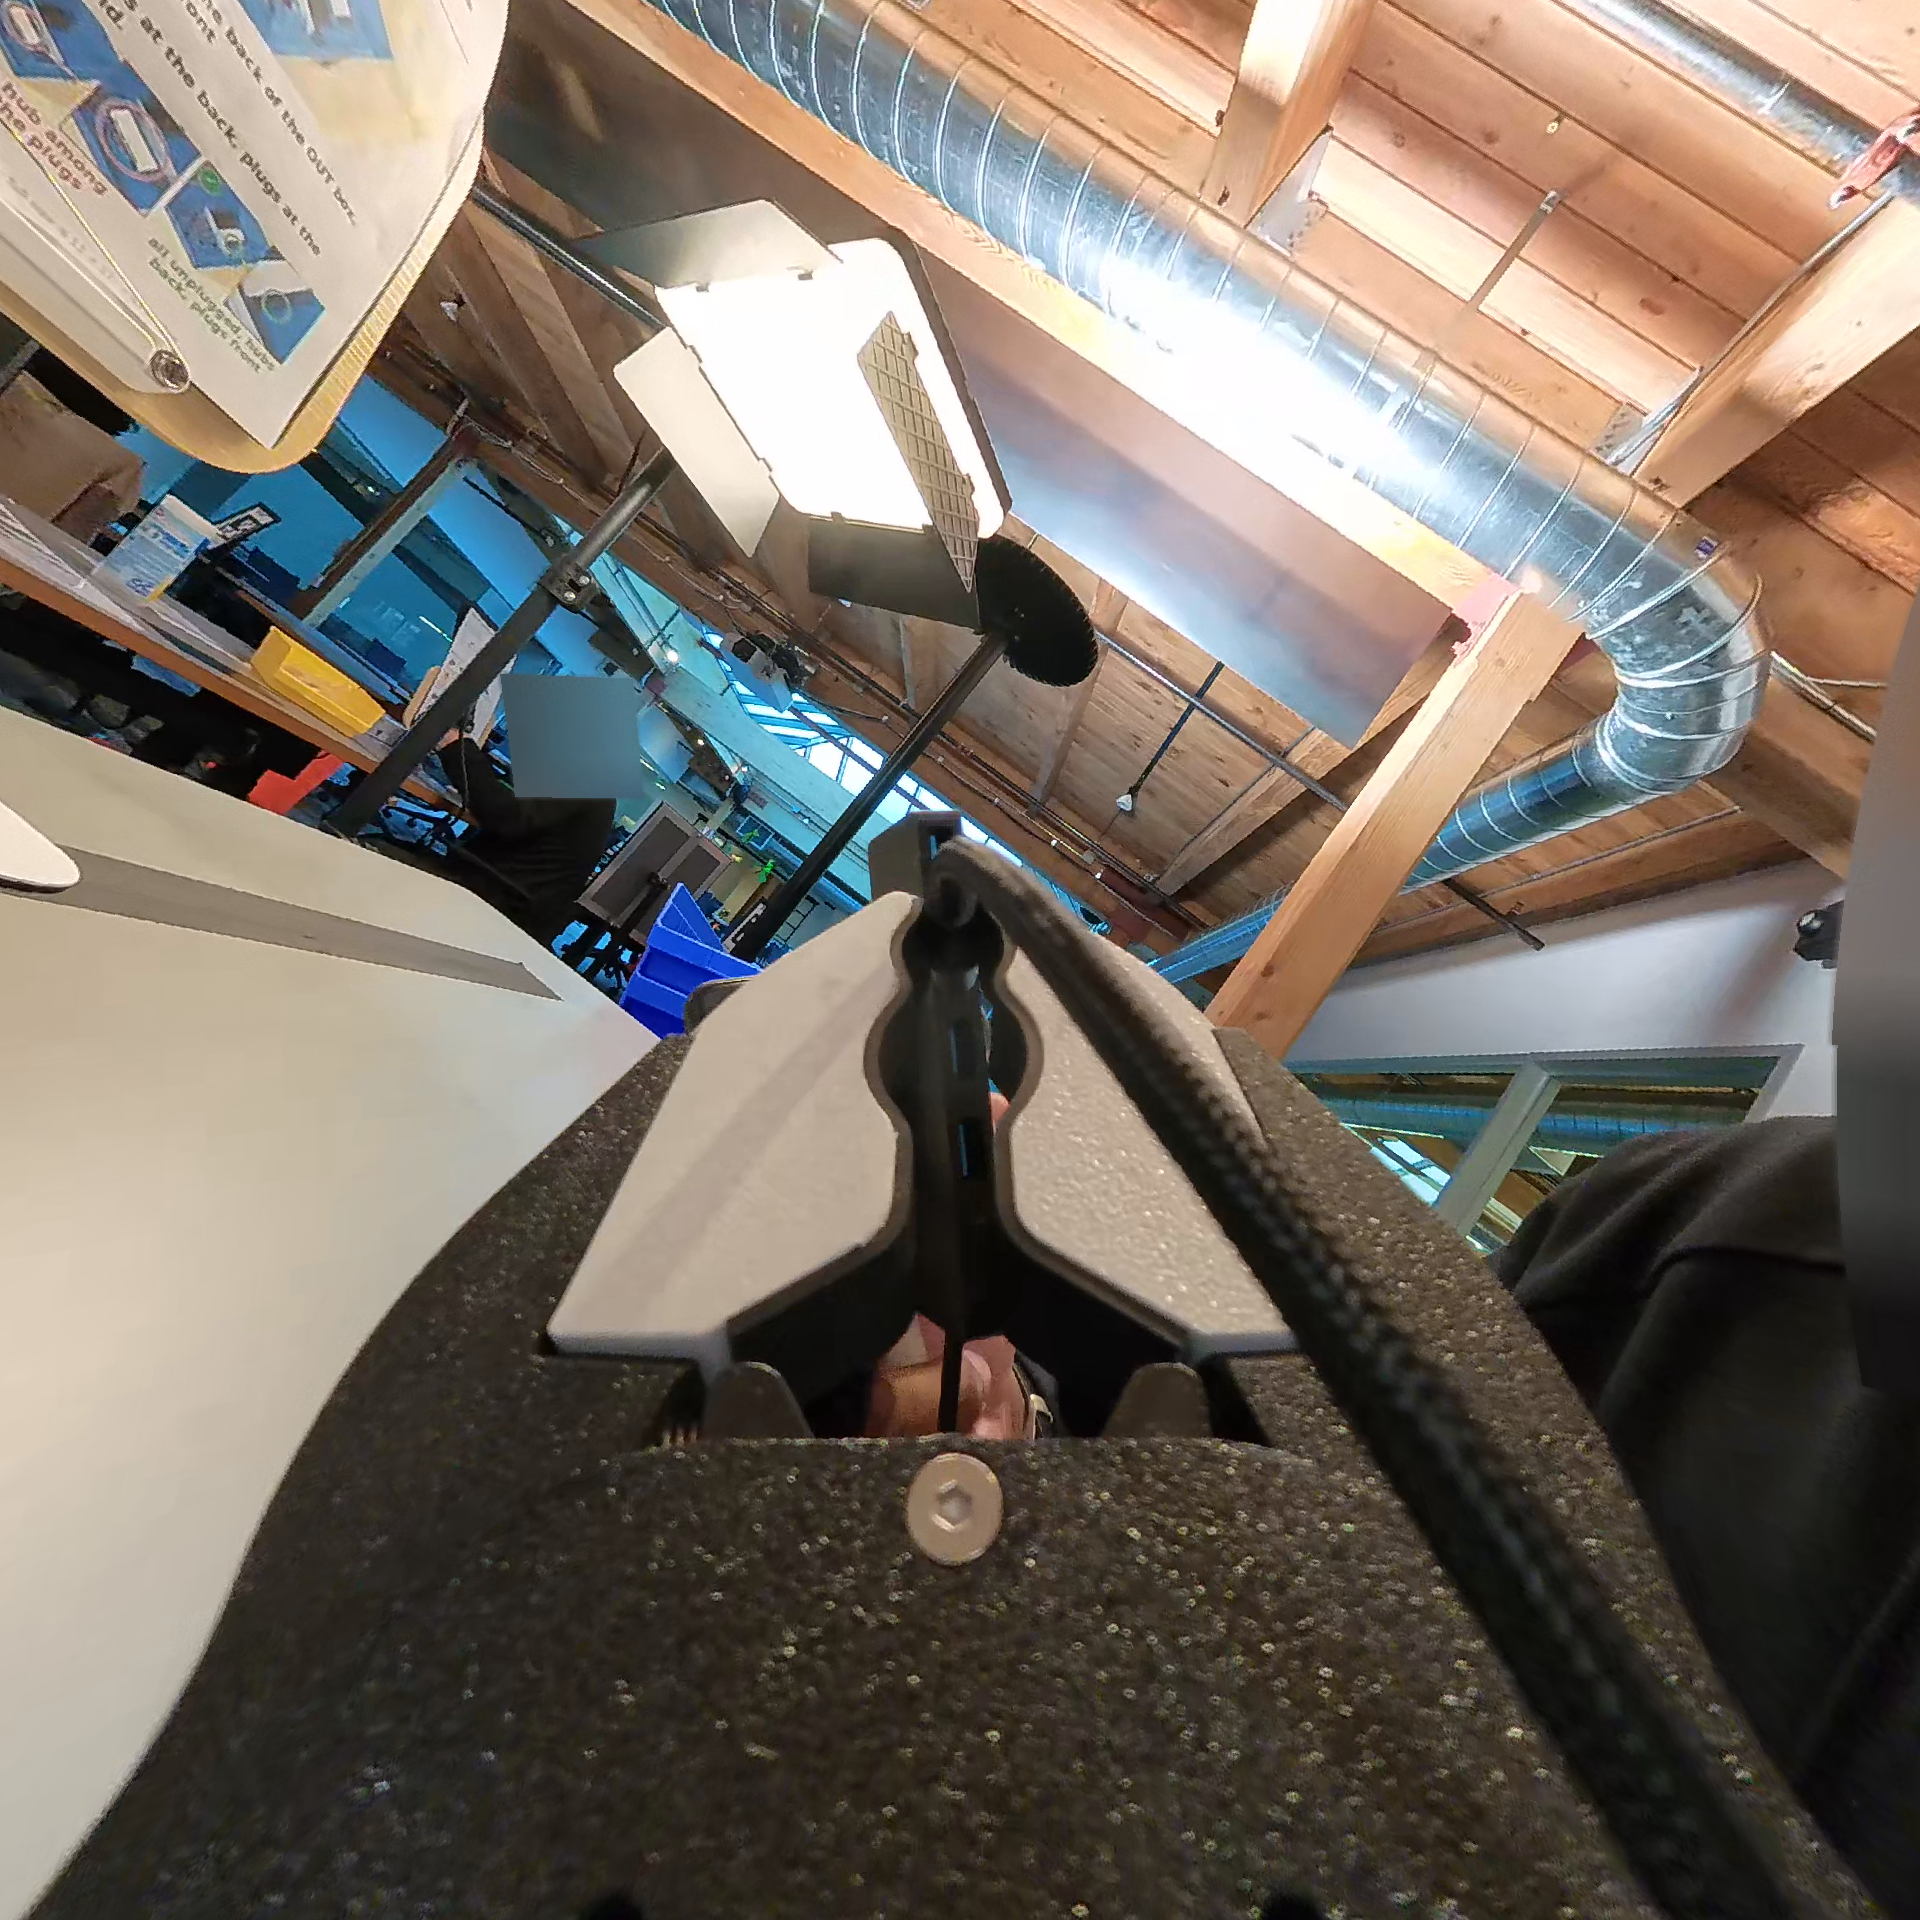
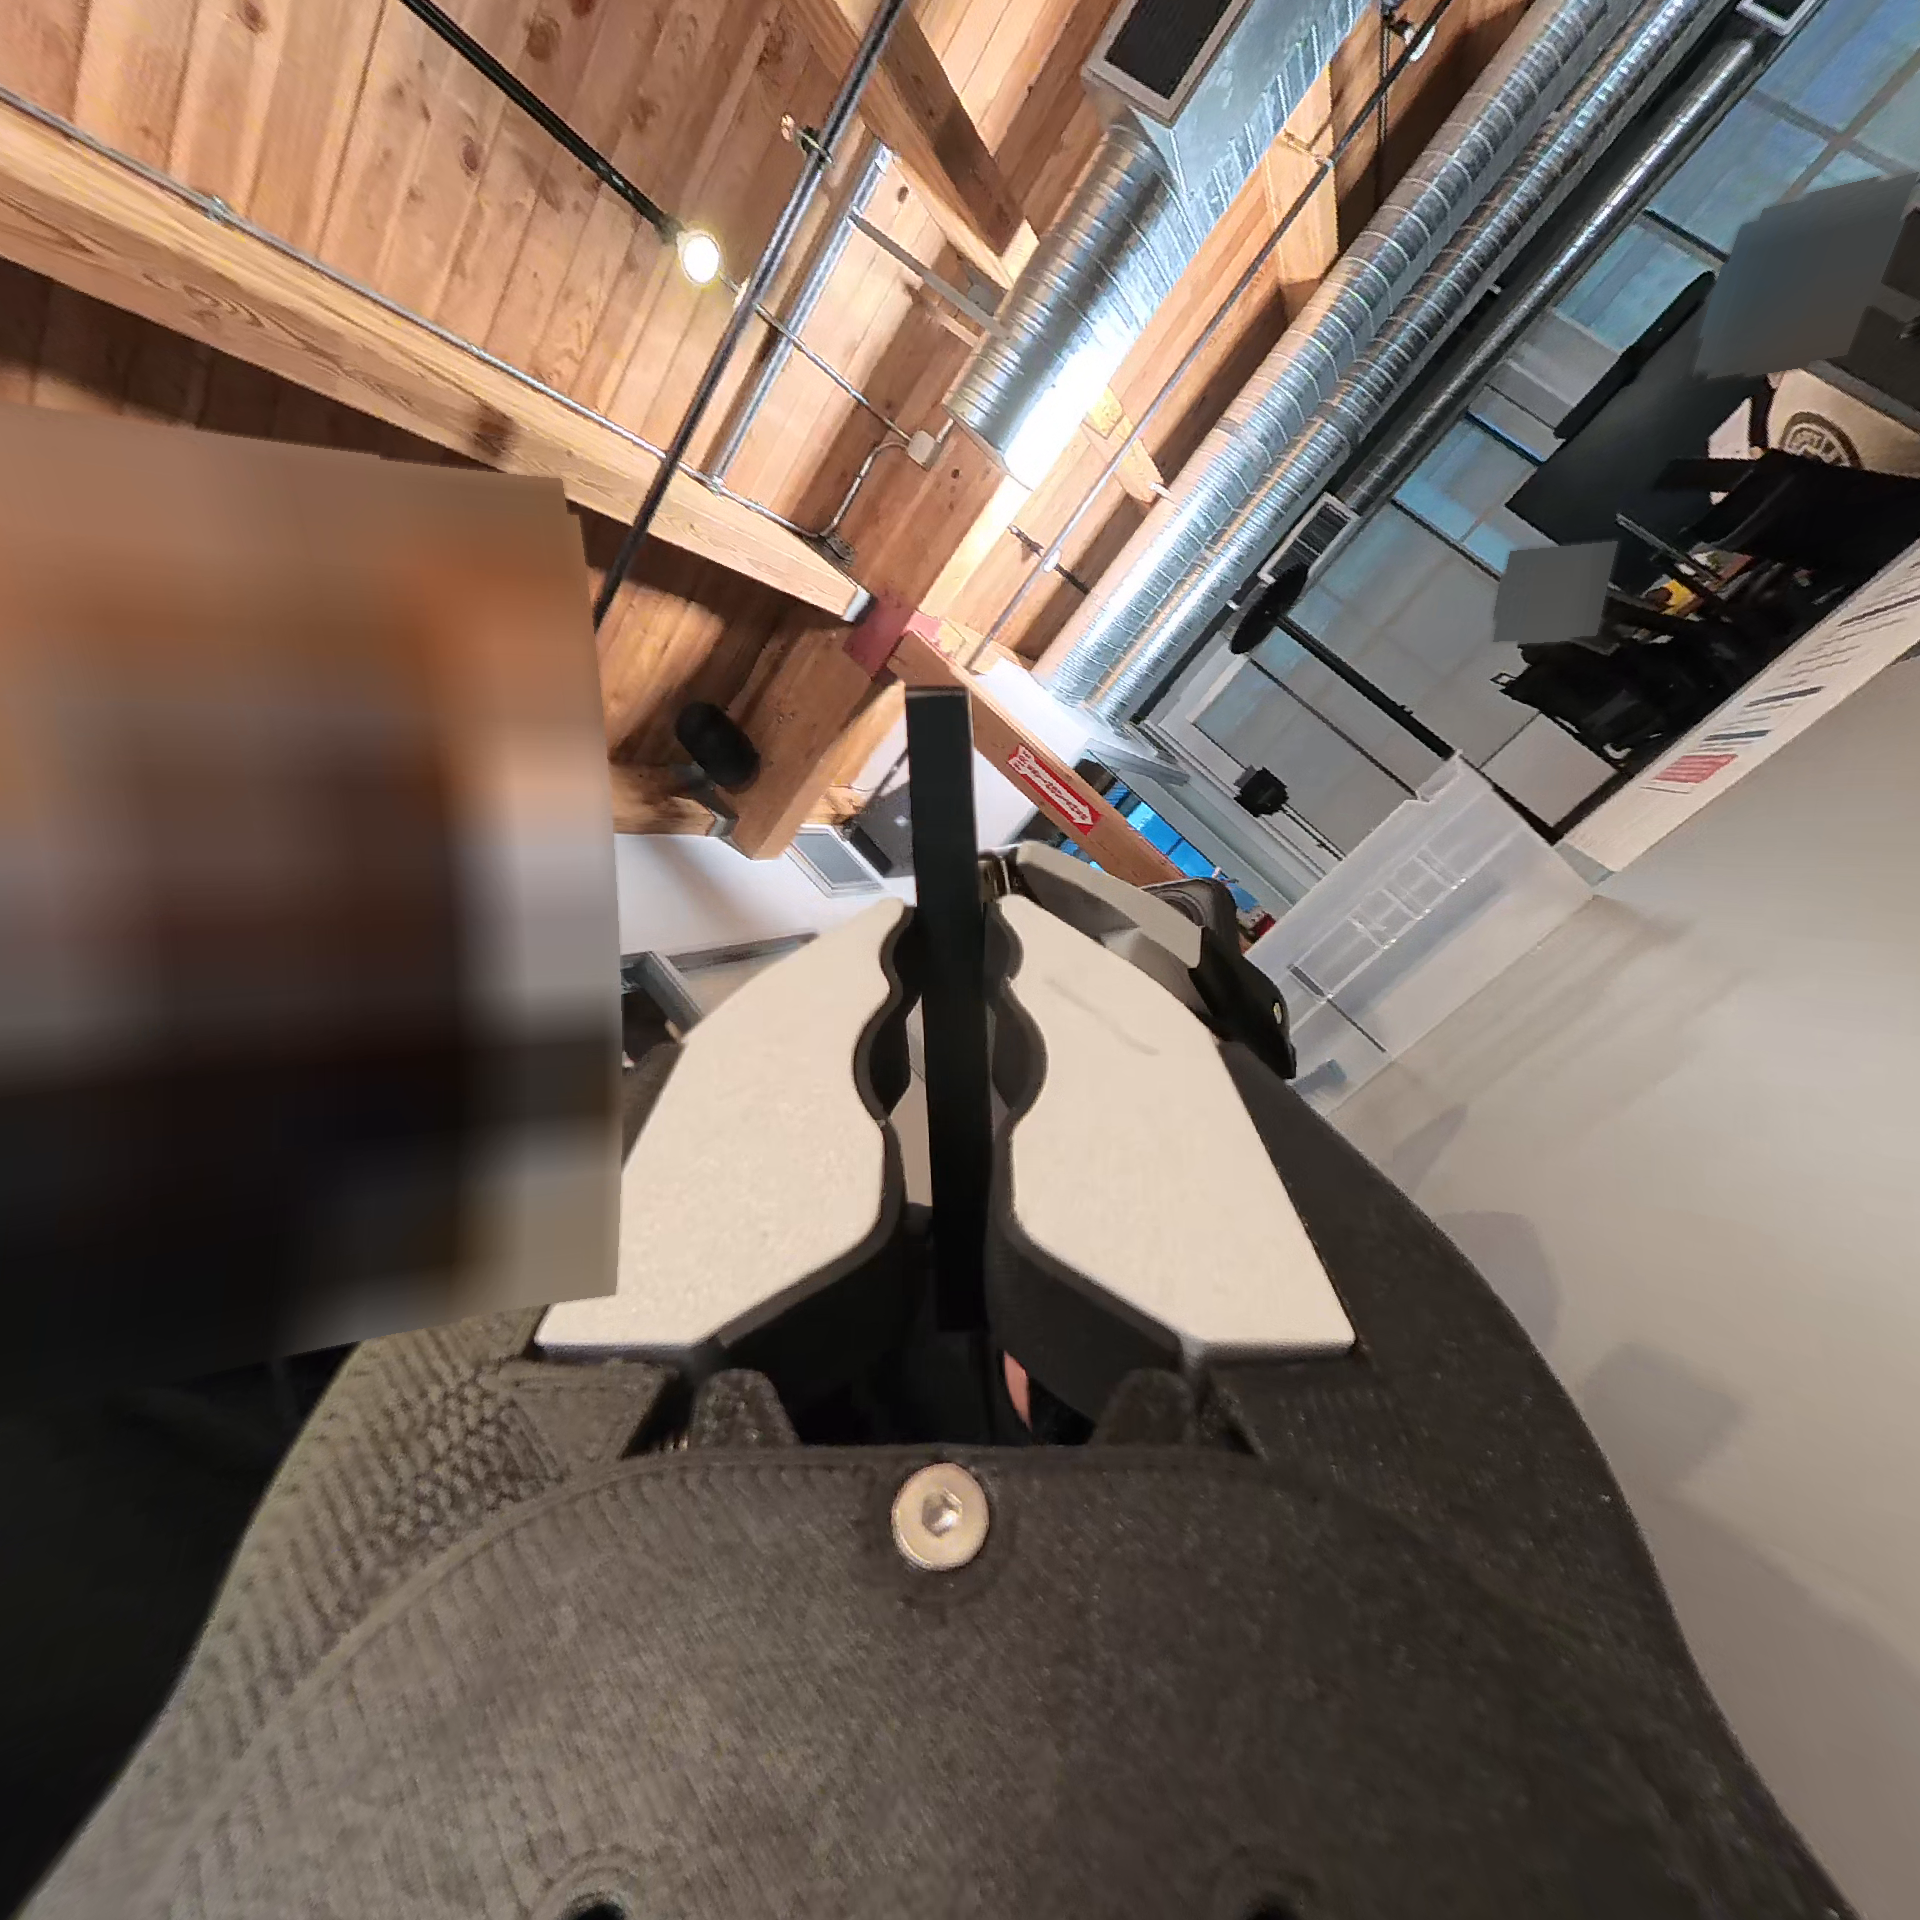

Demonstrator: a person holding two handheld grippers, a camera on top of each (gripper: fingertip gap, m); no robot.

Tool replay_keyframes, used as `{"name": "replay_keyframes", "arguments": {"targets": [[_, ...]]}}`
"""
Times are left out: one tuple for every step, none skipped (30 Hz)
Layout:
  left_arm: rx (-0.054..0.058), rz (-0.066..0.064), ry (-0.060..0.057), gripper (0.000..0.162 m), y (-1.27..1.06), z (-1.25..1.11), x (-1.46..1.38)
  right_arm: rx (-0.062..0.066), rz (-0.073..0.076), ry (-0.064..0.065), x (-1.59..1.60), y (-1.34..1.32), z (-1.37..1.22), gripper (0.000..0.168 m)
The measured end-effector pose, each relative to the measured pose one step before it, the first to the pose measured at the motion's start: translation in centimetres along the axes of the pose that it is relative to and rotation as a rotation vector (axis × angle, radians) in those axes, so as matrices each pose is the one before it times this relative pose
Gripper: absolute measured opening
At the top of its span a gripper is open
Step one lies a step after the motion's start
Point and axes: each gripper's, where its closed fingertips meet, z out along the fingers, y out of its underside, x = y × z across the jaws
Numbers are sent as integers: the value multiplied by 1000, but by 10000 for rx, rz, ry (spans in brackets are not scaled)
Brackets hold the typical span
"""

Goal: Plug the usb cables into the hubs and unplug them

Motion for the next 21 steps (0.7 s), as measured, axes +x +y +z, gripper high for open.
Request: {"name": "replay_keyframes", "arguments": {"targets": [[14, -7, -32, 9, -48, 1, -8, -50, -136, 112, 55, 107, 75, 10], [-13, 23, -82, 9, -5, -15, -74, -29, -183, 134, 50, 89, 74, 10], [-5, 57, -80, 9, -5, -32, -80, -30, -187, 73, -44, 79, 66, 10], [37, 1, 20, 9, -67, -30, 39, -72, -161, 75, -15, 110, 72, 10], [25, -74, 23, 9, -66, -21, 1, -23, -157, 114, 47, 41, 50, 10], [3, -41, -14, 9, -34, -5, -45, 8, -108, 141, 105, 5, 17, 10], [-7, 27, -44, 9, -4, -30, -66, 24, -90, 134, 124, -13, 6, 10], [-5, 52, -39, 9, 2, -38, -30, 20, -133, 151, 99, -16, 11, 10], [8, 44, -10, 9, -10, -15, 24, 10, -154, 135, 65, 6, 18, 10], [11, 46, -49, 9, -29, -12, -44, 3, -118, 138, 87, 11, 25, 10], [3, 57, -47, 9, -23, -32, -59, 8, -55, 92, 72, 14, 20, 10], [5, 46, -7, 9, -31, -11, -20, -25, 8, 14, 28, 33, 23, 10], [15, -4, -6, 9, -36, -10, -19, -16, 20, -8, 11, 20, 17, 10], [21, -28, -4, 9, -23, 1, -18, -15, 6, 5, 17, 17, 6, 10], [30, 0, 0, 9, -21, -26, -8, -15, -23, 16, 1, 32, 17, 10], [25, -11, 9, 9, -13, -7, 12, -16, -22, -1, -28, 27, 21, 10], [10, -16, -1, 9, 12, -10, -1, 6, -26, 13, -8, 6, 3, 10], [0, 0, -19, 9, 40, -1, -34, 20, -18, 10, 4, -18, -7, 10], [-13, 3, -36, 9, 67, 11, -52, 40, 1, 3, 10, -52, -25, 10], [-41, -15, -39, 9, 139, 14, -60, 43, 13, 4, 25, -67, -26, 10], [45, -25, -24, 9, 37, -7, -53, 32, -1, 18, 24, -42, -18, 10]]}}
